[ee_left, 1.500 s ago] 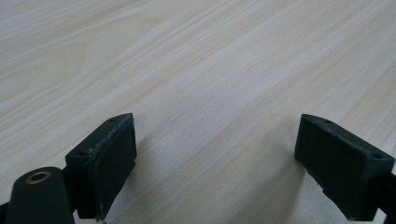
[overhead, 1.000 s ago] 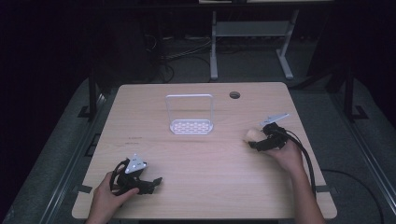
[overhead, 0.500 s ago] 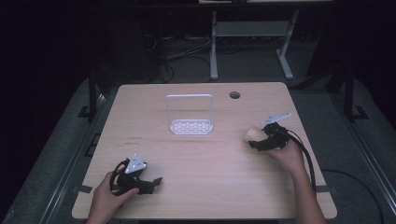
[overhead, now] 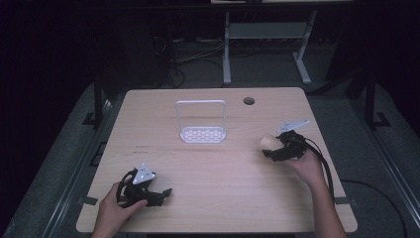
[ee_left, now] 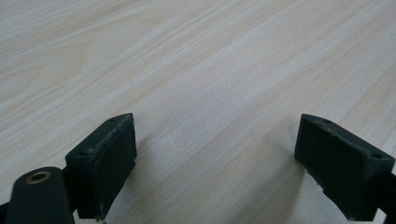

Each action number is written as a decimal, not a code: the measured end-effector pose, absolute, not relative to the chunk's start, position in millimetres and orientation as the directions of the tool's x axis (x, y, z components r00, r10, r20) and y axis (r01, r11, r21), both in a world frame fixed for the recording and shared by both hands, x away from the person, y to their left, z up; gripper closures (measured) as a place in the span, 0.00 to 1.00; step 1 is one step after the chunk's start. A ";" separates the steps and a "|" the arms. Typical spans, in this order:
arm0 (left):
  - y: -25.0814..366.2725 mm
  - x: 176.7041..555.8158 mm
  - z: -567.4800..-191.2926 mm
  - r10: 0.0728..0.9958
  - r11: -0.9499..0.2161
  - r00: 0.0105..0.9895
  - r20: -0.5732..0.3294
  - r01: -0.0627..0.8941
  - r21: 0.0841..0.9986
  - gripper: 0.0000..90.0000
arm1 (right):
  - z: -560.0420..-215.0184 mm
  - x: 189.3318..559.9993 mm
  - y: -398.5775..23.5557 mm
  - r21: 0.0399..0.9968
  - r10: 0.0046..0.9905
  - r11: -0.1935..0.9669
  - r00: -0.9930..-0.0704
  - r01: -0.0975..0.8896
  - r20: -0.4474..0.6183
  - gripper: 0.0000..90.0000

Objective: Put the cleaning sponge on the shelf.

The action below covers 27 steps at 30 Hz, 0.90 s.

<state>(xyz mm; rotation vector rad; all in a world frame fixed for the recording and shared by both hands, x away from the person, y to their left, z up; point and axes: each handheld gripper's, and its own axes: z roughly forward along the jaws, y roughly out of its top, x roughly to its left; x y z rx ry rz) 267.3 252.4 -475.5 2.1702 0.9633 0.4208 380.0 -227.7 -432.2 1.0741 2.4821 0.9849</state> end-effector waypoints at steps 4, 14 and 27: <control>252.4 267.3 -475.5 0.744 -0.467 0.668 0.008 0.511 0.722 0.13 | -429.3 378.0 -224.8 0.679 0.715 0.502 -0.699 0.536 0.024 0.26; 252.4 267.3 -475.5 0.744 -0.466 0.668 0.007 0.511 0.722 0.13 | -422.4 373.8 -212.1 0.686 0.687 0.519 -0.726 0.510 0.019 0.26; 252.4 267.3 -475.5 0.744 -0.467 0.668 0.007 0.511 0.722 0.13 | -418.2 371.7 -196.7 0.696 0.658 0.534 -0.753 0.480 0.014 0.26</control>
